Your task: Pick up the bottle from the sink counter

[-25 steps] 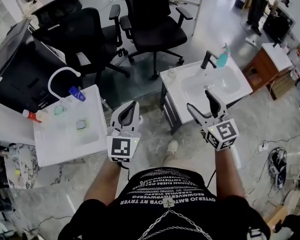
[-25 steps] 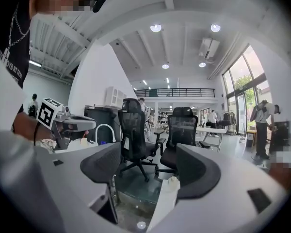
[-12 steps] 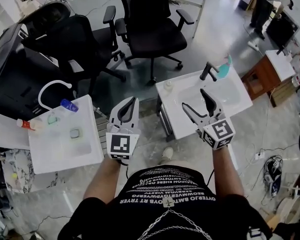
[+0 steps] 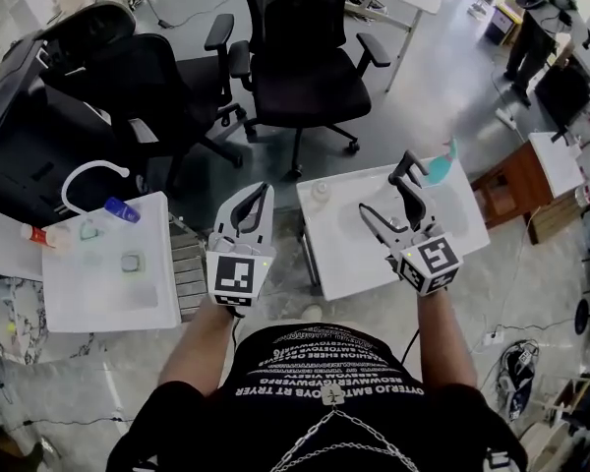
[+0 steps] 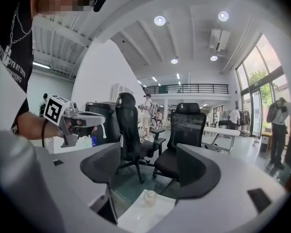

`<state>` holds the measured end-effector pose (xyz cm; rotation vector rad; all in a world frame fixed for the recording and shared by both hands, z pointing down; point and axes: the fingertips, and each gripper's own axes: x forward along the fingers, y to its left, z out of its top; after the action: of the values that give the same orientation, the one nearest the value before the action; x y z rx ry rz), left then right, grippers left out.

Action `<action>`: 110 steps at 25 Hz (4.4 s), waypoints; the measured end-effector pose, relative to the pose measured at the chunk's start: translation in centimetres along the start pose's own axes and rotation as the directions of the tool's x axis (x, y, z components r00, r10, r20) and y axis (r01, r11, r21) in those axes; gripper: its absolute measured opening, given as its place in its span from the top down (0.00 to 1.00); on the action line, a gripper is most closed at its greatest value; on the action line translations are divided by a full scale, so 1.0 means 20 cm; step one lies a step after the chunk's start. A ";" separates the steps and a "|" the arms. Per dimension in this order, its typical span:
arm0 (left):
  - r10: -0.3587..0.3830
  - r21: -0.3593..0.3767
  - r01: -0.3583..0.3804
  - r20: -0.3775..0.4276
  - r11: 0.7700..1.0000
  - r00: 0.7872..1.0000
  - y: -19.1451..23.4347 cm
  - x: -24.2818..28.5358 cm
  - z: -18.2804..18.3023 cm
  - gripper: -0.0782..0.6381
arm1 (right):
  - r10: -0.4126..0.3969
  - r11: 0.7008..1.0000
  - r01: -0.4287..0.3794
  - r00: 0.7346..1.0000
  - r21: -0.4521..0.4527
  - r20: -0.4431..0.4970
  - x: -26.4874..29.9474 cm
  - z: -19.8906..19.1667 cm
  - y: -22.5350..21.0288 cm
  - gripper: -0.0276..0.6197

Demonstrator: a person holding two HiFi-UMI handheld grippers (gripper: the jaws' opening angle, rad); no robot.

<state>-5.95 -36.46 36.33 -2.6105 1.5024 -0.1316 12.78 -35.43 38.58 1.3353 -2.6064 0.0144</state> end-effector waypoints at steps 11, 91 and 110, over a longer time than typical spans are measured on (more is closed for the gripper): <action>0.023 0.012 -0.023 -0.070 1.000 0.997 -0.02 0.16 -0.13 0.88 | 0.070 0.995 -0.064 0.994 0.075 -0.085 0.12 -0.36 -0.16 0.44; 0.003 -0.046 -0.009 -0.113 0.999 0.994 0.20 0.65 -0.23 0.88 | 0.228 0.972 -0.235 0.896 0.028 -0.382 0.91 -0.46 -0.19 0.44; 0.004 0.012 -0.003 -0.066 1.000 0.998 0.03 0.42 0.02 0.88 | 0.231 0.967 -0.254 0.904 -0.016 -0.360 0.52 -0.20 -0.05 0.44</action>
<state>-2.18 -43.88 36.00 -2.6190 1.5221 -0.2279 8.36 -43.90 44.43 0.8800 -2.4172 0.1937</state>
